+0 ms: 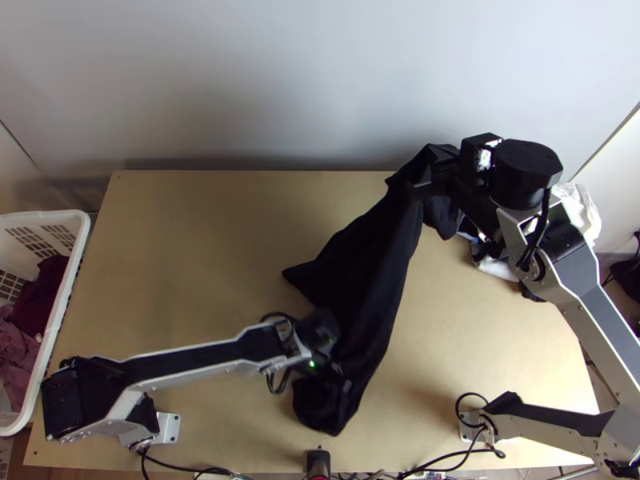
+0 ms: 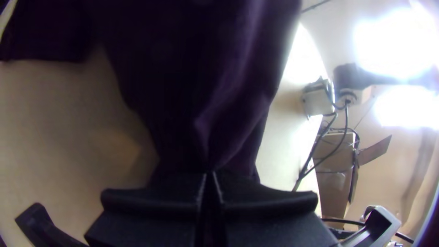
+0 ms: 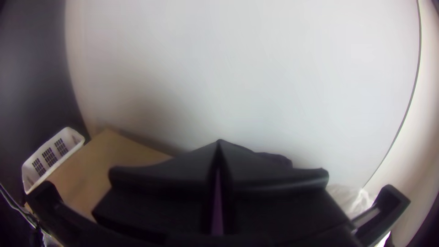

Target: Fold the t-shirt

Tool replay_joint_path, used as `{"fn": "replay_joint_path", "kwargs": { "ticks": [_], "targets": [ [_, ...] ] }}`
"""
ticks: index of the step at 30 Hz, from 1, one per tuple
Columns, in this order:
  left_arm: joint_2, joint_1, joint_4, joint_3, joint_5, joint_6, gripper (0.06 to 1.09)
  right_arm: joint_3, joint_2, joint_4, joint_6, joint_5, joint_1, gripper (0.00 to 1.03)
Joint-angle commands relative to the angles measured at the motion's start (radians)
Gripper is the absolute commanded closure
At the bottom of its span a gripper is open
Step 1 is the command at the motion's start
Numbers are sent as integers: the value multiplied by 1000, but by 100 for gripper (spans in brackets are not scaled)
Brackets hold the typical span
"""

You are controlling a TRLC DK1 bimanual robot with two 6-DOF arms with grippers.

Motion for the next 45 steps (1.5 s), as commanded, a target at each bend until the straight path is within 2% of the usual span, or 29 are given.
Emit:
{"fn": "replay_joint_path", "kwargs": {
  "ticks": [1,11,17,22,23,26,27,29,35,39,45],
  "targets": [
    [-109,201,-126,69,-39,85,105,-25,-23,0,0,-1,-1,100],
    [-224,647,-362,337,-28,325,105,-32,-30,8,2,-1,1,100],
    [-238,843,-357,356,27,401,105,-34,-38,9,-1,1,2,100],
    [-146,975,-317,290,30,423,104,-49,-52,4,-4,1,6,100],
    [-126,983,-325,273,30,427,92,-55,-53,4,-4,1,7,100],
    [-112,998,-284,196,27,421,17,-72,-57,6,-4,1,10,100],
    [-117,1004,-242,164,26,410,10,-77,-58,6,-3,1,10,100],
    [-115,1012,-201,132,21,387,10,-83,-60,6,-1,-1,10,100],
    [-161,1023,-202,92,23,366,10,-121,-75,6,-3,1,10,100],
    [-266,992,-251,57,90,374,11,-146,-86,6,-1,1,10,100],
    [-436,781,-314,-77,118,381,10,-154,-78,14,2,-1,12,100]
  ]
}}
